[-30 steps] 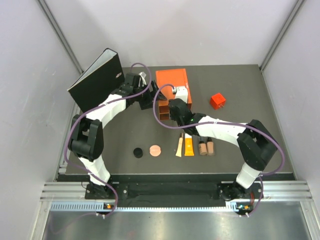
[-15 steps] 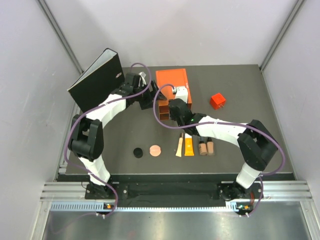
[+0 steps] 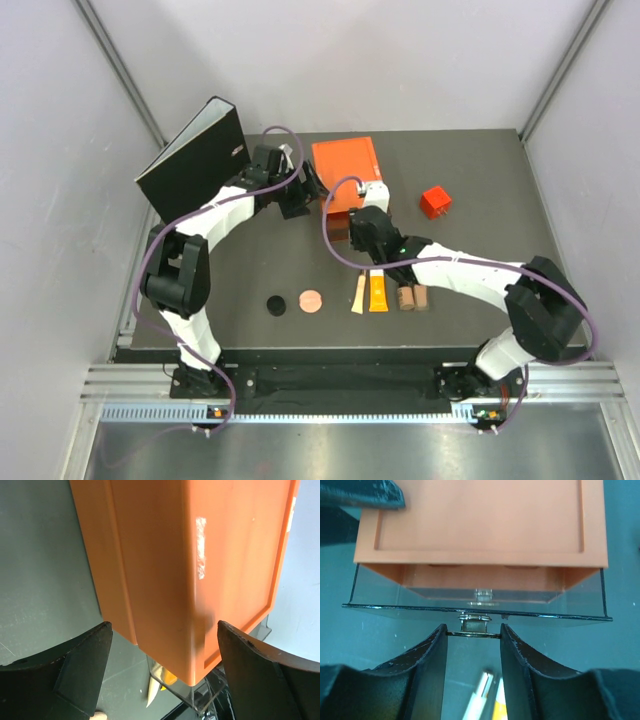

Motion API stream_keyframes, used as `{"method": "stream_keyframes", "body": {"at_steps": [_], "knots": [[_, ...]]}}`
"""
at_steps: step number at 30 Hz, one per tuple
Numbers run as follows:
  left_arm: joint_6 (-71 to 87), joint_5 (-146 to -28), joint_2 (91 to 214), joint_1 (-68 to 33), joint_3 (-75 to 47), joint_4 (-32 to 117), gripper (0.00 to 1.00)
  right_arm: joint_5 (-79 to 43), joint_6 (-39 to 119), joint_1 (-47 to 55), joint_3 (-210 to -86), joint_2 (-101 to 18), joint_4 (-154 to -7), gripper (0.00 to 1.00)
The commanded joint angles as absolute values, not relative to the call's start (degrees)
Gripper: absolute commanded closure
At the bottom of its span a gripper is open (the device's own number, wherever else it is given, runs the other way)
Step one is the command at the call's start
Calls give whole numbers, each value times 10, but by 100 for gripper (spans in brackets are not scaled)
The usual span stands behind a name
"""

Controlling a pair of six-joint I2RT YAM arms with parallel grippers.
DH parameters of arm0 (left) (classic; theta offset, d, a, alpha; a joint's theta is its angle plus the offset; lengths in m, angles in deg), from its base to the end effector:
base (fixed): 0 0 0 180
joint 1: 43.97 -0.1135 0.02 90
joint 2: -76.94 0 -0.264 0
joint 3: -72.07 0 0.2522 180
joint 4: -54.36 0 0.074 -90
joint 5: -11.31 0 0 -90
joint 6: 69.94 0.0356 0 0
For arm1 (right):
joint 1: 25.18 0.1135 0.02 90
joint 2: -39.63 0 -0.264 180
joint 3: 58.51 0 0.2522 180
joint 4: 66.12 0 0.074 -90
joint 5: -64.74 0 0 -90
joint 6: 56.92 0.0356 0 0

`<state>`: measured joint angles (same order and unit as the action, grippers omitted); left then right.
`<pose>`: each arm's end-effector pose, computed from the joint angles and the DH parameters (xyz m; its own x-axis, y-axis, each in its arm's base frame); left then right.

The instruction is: Organize the makeup

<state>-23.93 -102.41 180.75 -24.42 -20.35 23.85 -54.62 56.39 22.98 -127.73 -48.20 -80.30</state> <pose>0.3812 -0.1506 0.2489 -0.8615 -0.3688 -0.3489 -0.0137 0.7038 -0.7102 0.2380 0.2397 0.2399 -0.4799 -0.0190 -0.8771 -0.2009 0.9756 0.0888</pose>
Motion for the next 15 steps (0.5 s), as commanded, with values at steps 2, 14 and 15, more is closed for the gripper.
{"method": "stream_keyframes", "body": {"at_steps": [2, 14, 15], "knots": [[-249, -1015, 1813, -246, -221, 250, 10, -545, 580, 240, -1256, -419, -812, 100], [-254, -1010, 1824, -245, -222, 250, 11, -521, 599, 254, -1195, -353, -840, 100], [-254, -1009, 1825, -245, -224, 250, 11, -520, 602, 255, -1192, -351, -842, 100]]}}
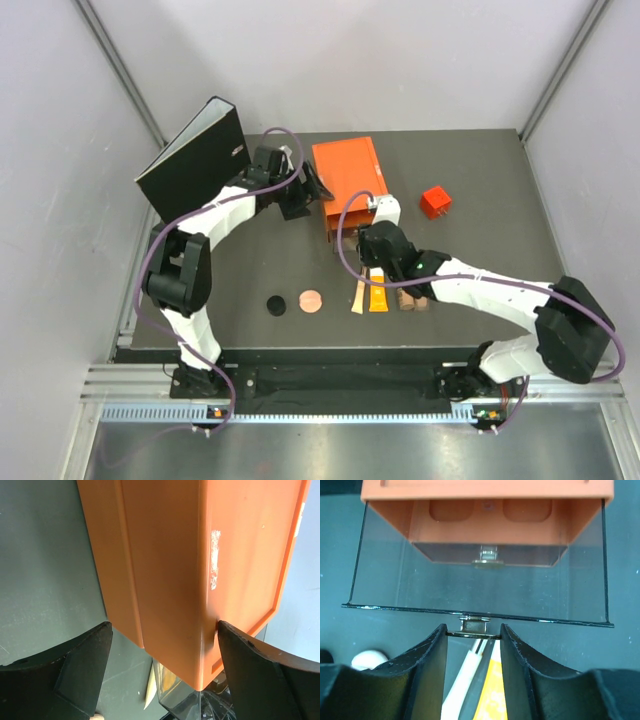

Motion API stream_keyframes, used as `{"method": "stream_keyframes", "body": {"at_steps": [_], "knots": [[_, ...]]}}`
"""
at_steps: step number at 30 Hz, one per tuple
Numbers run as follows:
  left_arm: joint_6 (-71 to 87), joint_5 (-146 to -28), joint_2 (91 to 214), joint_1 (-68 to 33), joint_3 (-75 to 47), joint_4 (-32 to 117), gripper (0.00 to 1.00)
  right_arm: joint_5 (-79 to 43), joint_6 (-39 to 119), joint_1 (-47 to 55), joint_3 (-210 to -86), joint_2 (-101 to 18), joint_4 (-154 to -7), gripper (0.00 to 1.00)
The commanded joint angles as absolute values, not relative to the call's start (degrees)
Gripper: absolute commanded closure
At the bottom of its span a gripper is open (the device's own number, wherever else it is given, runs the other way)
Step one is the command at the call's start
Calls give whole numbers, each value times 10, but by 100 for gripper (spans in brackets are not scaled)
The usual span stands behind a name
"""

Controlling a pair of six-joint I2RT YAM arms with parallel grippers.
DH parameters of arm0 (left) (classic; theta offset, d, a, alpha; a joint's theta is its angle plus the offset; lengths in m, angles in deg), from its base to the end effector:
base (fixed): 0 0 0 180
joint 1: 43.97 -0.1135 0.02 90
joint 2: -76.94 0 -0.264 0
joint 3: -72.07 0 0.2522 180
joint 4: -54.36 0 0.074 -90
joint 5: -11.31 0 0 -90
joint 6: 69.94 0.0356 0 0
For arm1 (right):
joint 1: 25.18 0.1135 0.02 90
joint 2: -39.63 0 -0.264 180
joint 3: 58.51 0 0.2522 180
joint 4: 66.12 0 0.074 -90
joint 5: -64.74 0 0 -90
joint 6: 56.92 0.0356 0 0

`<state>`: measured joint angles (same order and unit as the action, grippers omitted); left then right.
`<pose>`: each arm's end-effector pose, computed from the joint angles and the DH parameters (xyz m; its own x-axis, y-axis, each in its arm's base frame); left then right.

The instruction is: Organize the makeup

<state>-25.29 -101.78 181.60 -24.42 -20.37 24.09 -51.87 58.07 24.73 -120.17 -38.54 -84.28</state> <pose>0.3836 -0.1510 0.2434 -0.8602 -0.3890 -0.3298 -0.0450 0.7020 -0.7108 0.2020 0.2152 0.2400 -0.5208 -0.0321 -0.8531 -0.2502 0.9612 0.1165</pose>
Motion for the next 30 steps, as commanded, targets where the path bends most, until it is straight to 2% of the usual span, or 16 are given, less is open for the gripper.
{"method": "stream_keyframes", "body": {"at_steps": [1, 23, 28, 30], "knots": [[-255, -1010, 1827, -245, -225, 250, 11, -519, 602, 255, -1188, -346, -844, 100], [-254, -1012, 1848, -245, -250, 240, 10, -485, 623, 277, -1149, -308, -881, 100], [-255, -1015, 1853, -245, -253, 236, 10, -478, 620, 279, -1145, -306, -894, 95], [-254, -1013, 1852, -245, -253, 236, 10, -469, 616, 278, -1145, -309, -900, 89]]}}
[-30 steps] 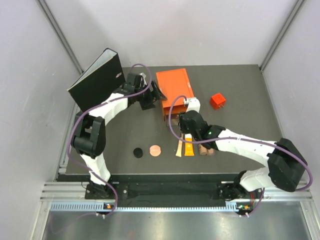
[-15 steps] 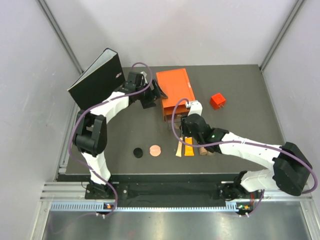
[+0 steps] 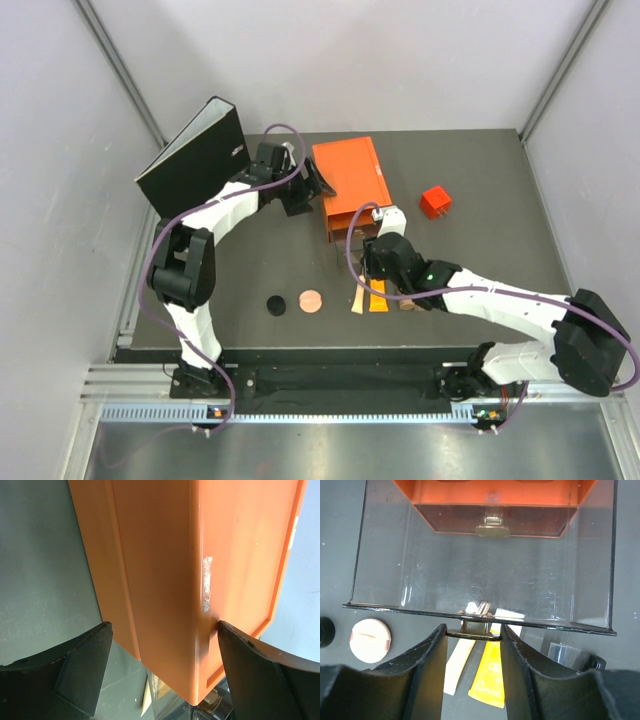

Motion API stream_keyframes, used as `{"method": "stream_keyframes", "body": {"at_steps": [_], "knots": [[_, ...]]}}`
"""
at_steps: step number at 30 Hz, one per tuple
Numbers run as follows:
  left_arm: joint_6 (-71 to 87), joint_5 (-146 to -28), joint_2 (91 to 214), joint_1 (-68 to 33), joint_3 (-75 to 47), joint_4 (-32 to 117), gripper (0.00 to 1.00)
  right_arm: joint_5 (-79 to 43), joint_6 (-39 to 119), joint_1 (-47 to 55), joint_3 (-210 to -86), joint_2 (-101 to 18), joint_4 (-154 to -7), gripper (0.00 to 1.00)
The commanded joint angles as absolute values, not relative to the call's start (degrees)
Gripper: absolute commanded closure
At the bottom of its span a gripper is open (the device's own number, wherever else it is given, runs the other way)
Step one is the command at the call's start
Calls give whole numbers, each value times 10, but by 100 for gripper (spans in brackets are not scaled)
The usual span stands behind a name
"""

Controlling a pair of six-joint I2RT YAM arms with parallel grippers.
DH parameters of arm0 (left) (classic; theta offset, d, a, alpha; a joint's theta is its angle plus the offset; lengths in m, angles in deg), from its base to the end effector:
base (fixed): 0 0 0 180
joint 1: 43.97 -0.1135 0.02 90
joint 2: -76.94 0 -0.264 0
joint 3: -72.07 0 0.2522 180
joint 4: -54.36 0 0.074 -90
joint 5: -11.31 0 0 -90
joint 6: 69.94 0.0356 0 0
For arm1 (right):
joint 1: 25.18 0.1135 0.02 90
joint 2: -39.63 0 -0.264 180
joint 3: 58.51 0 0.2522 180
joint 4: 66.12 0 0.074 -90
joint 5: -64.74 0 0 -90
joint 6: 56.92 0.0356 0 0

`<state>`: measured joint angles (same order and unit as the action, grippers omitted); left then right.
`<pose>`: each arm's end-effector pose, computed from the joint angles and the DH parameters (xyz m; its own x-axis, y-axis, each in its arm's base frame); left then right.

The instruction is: Organize the makeup

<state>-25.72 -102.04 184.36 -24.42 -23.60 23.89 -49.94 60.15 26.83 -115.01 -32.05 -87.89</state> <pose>0.3957 -0.1555 0.2423 -0.8600 -0.3928 -0.3256 -0.0467 0.6960 -0.7165 0.1751 0.2000 0.2342 -0.5619 -0.0476 -0.8258 -0.2864 0.9478 0.1402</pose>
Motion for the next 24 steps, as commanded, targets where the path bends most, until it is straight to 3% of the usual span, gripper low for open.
{"method": "stream_keyframes", "body": {"at_steps": [1, 2, 4, 5, 7, 8, 18, 24], "knots": [[-253, -1014, 1852, -245, -252, 234, 10, -464, 615, 278, -1148, -311, -902, 84], [-253, -1013, 1852, -245, -251, 233, 10, -456, 610, 278, -1149, -312, -903, 81], [-252, -1014, 1851, -245, -250, 232, 10, -449, 610, 278, -1152, -312, -908, 64], [-252, -1014, 1850, -245, -249, 233, 10, -447, 608, 278, -1152, -311, -909, 51], [-252, -1014, 1850, -245, -248, 233, 10, -447, 607, 278, -1153, -304, -910, 35], [-252, -1014, 1850, -245, -248, 231, 10, -447, 607, 278, -1154, -301, -911, 31], [-249, -1015, 1851, -245, -247, 229, 9, -441, 598, 278, -1177, -245, -975, 21], [-244, -1030, 1855, -245, -245, 233, 9, -429, 607, 279, -1148, -143, -1017, 8]]}}
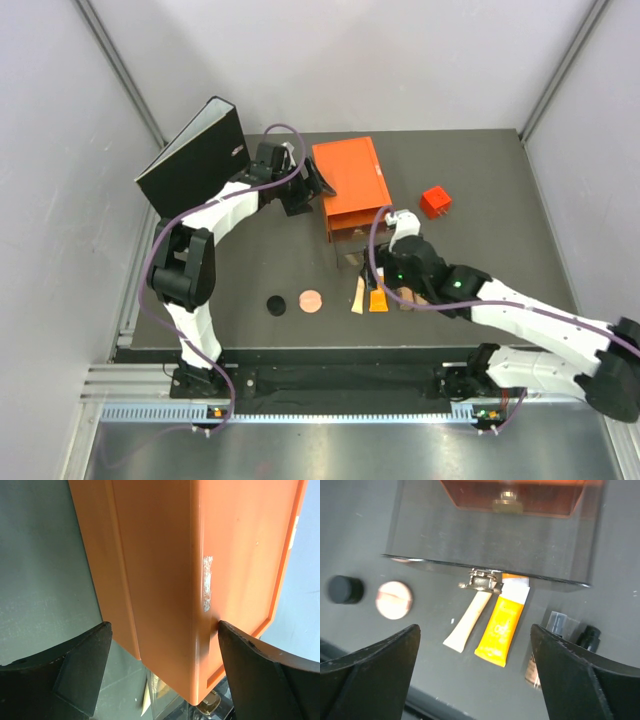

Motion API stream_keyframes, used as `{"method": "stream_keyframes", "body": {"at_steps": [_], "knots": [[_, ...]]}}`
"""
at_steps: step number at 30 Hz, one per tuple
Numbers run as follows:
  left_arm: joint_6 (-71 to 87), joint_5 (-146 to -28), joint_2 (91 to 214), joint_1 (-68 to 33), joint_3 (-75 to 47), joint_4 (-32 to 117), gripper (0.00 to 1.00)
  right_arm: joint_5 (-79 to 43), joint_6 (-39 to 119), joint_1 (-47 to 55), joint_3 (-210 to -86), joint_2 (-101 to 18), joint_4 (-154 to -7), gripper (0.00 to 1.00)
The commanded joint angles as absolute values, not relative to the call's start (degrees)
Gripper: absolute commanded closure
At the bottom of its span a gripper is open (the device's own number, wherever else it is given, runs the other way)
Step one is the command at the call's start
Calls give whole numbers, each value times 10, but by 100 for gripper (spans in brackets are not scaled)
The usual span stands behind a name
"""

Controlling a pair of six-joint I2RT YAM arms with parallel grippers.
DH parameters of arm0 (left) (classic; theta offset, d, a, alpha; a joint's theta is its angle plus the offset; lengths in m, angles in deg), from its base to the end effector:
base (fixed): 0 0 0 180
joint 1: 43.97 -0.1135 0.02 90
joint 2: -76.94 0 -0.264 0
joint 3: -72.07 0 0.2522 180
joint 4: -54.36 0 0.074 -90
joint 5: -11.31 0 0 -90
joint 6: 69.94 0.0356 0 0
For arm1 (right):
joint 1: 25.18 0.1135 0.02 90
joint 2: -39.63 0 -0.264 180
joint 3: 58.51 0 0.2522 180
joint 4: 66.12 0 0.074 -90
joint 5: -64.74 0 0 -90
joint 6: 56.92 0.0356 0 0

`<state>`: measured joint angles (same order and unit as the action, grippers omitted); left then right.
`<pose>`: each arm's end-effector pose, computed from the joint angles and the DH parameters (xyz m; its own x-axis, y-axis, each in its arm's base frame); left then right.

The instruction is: Organize the makeup

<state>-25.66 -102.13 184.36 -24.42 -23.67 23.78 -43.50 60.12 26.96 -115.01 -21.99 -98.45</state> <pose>0.3957 -0.1555 0.2426 -0.8609 -0.3913 -0.3252 -0.0457 0.6960 -0.7166 0.1508 0.1758 0.2577 -0.6040 -0.0734 -0.7936 -0.3624 0.9122 0.1914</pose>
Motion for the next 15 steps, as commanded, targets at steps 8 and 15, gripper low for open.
{"method": "stream_keyframes", "body": {"at_steps": [8, 15], "knots": [[-238, -1035, 1857, -245, -242, 234, 9, -485, 654, 277, -1107, -67, -1110, 10], [-234, -1036, 1853, -245, -235, 234, 9, -509, 712, 262, -1090, -84, -1154, 18]]}}
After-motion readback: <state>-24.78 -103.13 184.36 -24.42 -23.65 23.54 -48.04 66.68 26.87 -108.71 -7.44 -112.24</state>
